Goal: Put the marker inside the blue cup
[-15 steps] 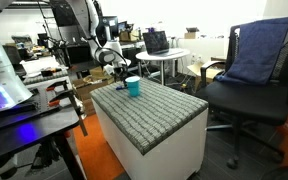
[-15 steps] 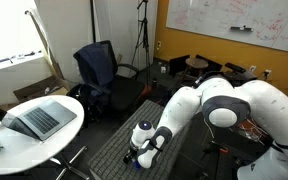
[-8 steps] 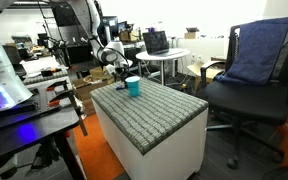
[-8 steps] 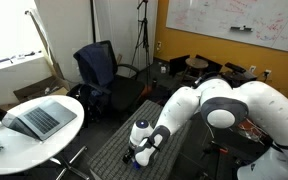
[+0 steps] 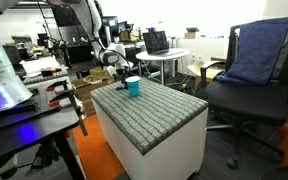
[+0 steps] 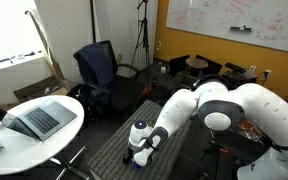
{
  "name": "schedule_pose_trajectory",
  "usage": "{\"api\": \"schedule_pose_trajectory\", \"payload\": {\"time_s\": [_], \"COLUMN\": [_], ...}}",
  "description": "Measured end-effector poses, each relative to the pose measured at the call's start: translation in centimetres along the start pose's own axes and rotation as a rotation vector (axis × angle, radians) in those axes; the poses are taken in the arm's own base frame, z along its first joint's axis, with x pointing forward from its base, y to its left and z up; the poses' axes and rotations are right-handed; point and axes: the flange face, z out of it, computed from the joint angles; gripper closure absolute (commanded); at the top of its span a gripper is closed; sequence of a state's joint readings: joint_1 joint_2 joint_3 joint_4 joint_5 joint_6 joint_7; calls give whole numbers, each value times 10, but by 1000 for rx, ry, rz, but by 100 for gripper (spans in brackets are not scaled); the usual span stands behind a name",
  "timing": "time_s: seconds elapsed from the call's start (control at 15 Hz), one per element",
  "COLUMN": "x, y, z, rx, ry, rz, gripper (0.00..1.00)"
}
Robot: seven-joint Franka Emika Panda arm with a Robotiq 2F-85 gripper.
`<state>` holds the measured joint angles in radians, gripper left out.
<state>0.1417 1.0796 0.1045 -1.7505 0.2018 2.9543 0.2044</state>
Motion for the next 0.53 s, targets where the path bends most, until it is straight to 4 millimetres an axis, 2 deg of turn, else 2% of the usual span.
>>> {"api": "schedule_pose_trajectory", "payload": {"time_s": [0.53], "x": [5], "y": [9], "z": [5], "rx": [-15], "ry": [4], "rz": [6], "gripper": [92]}}
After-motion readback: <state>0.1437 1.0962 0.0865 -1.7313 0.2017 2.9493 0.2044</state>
